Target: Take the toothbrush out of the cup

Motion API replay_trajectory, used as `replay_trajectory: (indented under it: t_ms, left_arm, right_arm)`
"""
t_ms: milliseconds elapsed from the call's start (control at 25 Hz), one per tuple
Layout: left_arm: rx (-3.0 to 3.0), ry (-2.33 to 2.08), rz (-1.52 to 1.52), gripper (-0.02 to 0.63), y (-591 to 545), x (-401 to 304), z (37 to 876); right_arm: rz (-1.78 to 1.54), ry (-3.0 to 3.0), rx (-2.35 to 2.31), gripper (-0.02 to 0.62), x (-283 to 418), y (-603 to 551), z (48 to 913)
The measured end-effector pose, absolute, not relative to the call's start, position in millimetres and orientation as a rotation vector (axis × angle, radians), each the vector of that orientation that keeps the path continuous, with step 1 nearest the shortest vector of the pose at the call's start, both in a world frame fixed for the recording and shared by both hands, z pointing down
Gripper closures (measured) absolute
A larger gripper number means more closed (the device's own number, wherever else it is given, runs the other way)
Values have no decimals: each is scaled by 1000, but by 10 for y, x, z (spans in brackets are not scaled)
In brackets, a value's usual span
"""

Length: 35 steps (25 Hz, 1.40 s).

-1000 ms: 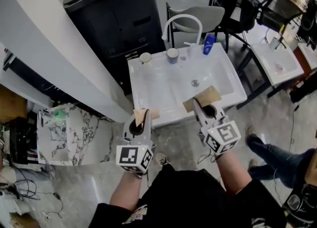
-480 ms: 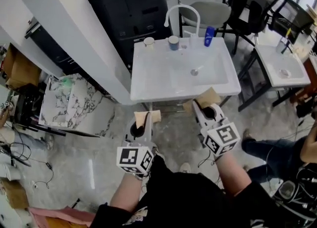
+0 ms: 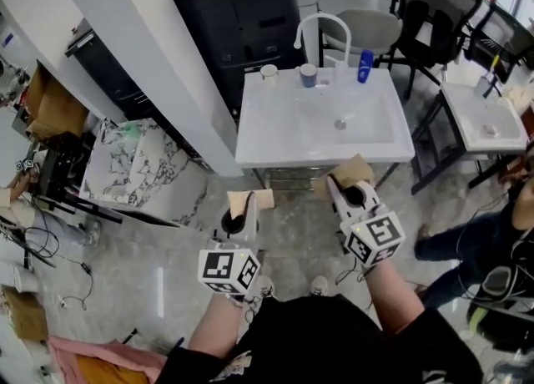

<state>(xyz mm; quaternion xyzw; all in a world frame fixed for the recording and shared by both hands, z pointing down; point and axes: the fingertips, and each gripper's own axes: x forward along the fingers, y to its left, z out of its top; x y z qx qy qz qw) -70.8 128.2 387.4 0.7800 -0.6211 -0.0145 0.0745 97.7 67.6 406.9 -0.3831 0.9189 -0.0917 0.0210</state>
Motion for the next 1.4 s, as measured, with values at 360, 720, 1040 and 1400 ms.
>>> replay_trajectory:
  t_ms: [360, 720, 1040, 1400]
  left_arm:
    - [2424, -1753, -66, 561, 1355, -1018, 3863]
    - [2512, -1619, -85, 561, 1420, -1197, 3787]
    - [2527, -1561, -87, 561, 1475, -1316, 3801]
    - [2532, -1554, -97, 561, 1598, -1313, 3773]
  right_arm:
    - [-276, 2808, -1303, 569, 645, 918, 4066]
    - [-233, 2747, -1464, 569, 530, 1139, 3964]
    - [-251, 2736, -1517, 569, 419, 1293, 3971]
    - [-242, 2733, -1516, 569, 404, 1424, 3948]
